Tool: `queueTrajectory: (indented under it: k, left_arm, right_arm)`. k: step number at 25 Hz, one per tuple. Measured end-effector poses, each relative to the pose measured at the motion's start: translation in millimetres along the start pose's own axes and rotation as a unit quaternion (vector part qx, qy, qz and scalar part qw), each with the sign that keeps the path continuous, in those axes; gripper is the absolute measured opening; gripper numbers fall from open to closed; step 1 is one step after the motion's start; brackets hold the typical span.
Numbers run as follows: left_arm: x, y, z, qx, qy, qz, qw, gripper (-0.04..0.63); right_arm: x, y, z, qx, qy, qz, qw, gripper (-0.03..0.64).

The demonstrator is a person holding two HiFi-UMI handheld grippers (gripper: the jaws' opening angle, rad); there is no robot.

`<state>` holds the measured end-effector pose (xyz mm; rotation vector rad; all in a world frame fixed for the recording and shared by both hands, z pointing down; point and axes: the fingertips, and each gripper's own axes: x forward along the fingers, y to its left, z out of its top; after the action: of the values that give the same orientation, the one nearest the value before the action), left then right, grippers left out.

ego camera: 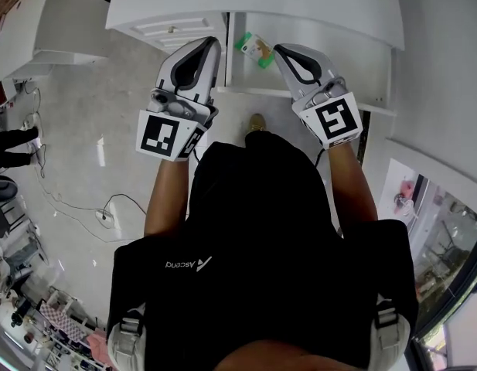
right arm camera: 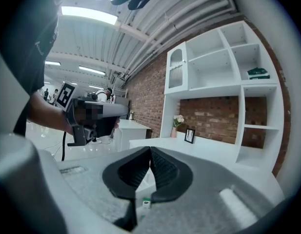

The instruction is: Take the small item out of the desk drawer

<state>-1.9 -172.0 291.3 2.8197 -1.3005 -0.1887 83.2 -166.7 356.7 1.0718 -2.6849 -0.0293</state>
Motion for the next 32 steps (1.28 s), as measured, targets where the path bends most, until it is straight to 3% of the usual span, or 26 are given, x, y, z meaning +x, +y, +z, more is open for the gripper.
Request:
queueTrajectory:
  k: [16,32]
  left_arm:
    - [23,24,-14,-0.008,0.022,-0.003,0.9997,-0.002]
    - [25,60,-21,-0.021,0.023,-0.005,0.9995,-0.002]
  right_arm:
    - [66,-16,-82,-0.001,0.112,0.045,0.993,0.087]
    - [119,-3,-199,0.017,0.275,0.100,0.956,0.277]
